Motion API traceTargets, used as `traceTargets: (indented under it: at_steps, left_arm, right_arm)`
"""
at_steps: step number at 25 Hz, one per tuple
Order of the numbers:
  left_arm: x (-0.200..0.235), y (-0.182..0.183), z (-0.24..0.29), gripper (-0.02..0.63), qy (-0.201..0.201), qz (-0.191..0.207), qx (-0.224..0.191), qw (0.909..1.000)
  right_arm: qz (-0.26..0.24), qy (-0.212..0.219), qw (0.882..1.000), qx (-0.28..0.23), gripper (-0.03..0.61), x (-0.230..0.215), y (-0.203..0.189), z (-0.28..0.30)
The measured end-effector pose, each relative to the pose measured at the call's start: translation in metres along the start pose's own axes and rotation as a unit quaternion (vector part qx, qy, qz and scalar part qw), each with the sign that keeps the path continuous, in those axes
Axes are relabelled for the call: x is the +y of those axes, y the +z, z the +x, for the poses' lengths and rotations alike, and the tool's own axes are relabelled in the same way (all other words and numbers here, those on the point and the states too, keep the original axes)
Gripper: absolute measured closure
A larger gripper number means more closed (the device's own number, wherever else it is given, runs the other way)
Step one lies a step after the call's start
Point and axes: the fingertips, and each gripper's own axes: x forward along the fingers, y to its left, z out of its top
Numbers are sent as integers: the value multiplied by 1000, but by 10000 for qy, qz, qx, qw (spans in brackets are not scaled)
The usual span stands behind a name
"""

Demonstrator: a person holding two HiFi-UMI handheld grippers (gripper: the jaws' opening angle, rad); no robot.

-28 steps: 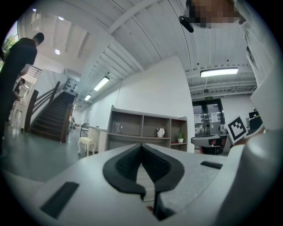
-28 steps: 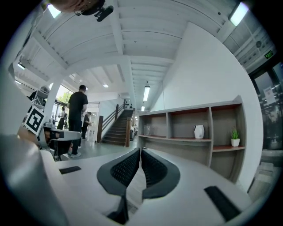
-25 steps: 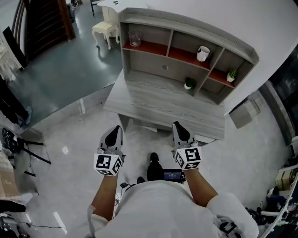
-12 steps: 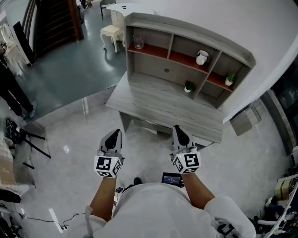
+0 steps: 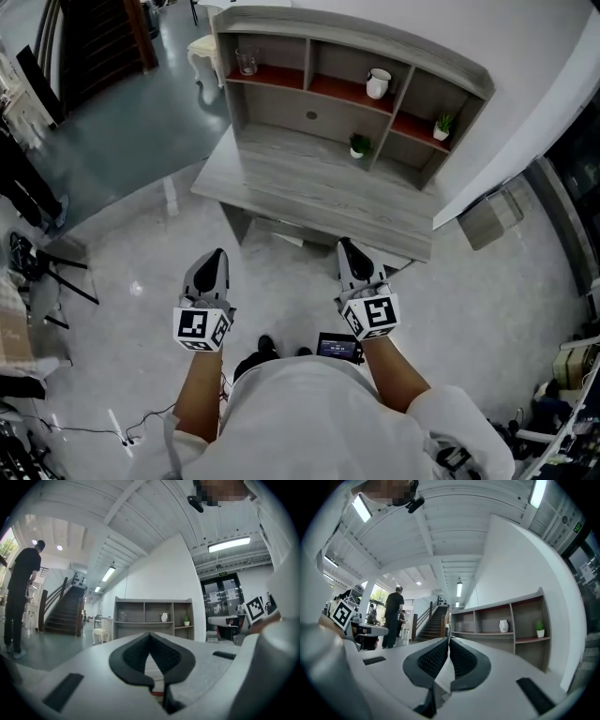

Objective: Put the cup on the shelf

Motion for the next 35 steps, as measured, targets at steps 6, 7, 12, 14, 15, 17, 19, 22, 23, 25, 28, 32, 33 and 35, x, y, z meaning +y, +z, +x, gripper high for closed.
traceTargets:
  at_steps: [6,7,12,14,15,17,19,22,23,25,28,32,33,35]
  left_arm:
    - [-31,-10,-2,607,2,-59,32,10000]
    - [-35,-10,-2,607,-3,-79,24,10000]
    - [-50,-9,2,607,-66,-137,9,9999]
    - [-51,-13,5,607,-12,-204,42,9998]
    - [-50,-15,7,607,31,-216,71,9997]
    - [-51,-18,9,607,93,-240,89,9996]
    - [-52,-16,8,607,116,-236,51,9996]
    - [-54,-13,11,607,96,-248,-1,9996]
    - [-55,-12,11,607,86,-251,-17,9996]
    - [-56,-10,13,607,83,-236,-44,9997]
    - [-57,-8,15,607,85,-237,-67,9997]
    - [-56,-8,14,607,95,-304,-61,9995]
    - [-56,-8,14,607,99,-320,-63,9994]
    - [-57,-8,14,607,105,-350,-69,9993]
  right_arm:
    - [-14,135,9998,-121,543,-8,5,-19]
    - [-16,139,9998,-115,543,-10,5,-21]
    - [47,25,10000,8,545,-22,-3,-26]
    - [67,-29,9999,112,545,-25,-10,-25]
    - [74,-53,9998,154,545,-26,-13,-25]
    - [70,-61,9998,186,545,-26,-15,-25]
    - [50,-32,9998,179,545,-26,-15,-25]
    - [46,-31,9998,203,545,-30,-17,-25]
    - [45,-34,9998,209,545,-31,-17,-26]
    - [36,-23,9998,214,545,-32,-17,-25]
    - [45,-5,9997,231,545,-33,-19,-25]
    - [78,44,9997,212,545,-31,-18,-24]
    - [81,72,9997,196,545,-31,-17,-24]
    - [91,140,9997,161,545,-30,-15,-24]
